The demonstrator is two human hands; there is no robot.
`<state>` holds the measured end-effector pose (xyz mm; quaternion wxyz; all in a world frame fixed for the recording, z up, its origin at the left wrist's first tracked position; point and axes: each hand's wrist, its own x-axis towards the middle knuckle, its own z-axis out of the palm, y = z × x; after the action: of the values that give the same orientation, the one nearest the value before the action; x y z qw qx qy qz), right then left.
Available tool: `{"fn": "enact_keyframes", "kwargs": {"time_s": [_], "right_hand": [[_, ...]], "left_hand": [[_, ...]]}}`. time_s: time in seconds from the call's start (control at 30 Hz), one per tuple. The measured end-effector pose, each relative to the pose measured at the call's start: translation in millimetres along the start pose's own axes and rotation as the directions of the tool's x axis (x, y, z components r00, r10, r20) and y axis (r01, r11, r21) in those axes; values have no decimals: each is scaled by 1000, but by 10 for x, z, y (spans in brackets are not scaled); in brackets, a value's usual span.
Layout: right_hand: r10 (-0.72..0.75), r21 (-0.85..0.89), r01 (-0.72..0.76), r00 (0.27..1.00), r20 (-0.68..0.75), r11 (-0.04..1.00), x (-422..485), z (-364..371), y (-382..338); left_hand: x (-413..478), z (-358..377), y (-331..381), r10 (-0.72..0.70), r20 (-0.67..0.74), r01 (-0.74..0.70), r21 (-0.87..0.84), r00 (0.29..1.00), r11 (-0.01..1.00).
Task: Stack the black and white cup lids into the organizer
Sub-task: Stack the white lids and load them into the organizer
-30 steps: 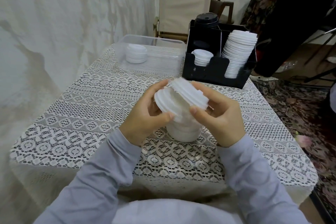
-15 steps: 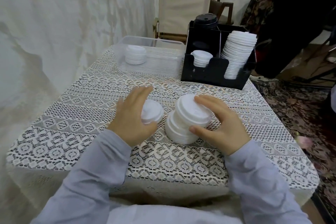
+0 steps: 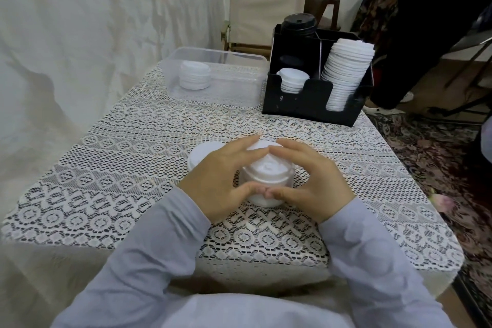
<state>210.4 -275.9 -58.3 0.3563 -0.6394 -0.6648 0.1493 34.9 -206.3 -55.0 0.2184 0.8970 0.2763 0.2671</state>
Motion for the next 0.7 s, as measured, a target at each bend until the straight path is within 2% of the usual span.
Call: {"fn": "enact_keyframes", "kwargs": {"time_s": [0.3, 0.7], "right_hand": [[57, 20, -58, 997, 61, 998, -53, 11, 48], [4, -40, 1, 991, 130, 999, -90, 7, 68]], "left_hand": [[-2, 39, -33, -5, 76, 0, 66, 997, 998], [-64, 48, -87, -32, 63, 31, 24, 997, 999]]}}
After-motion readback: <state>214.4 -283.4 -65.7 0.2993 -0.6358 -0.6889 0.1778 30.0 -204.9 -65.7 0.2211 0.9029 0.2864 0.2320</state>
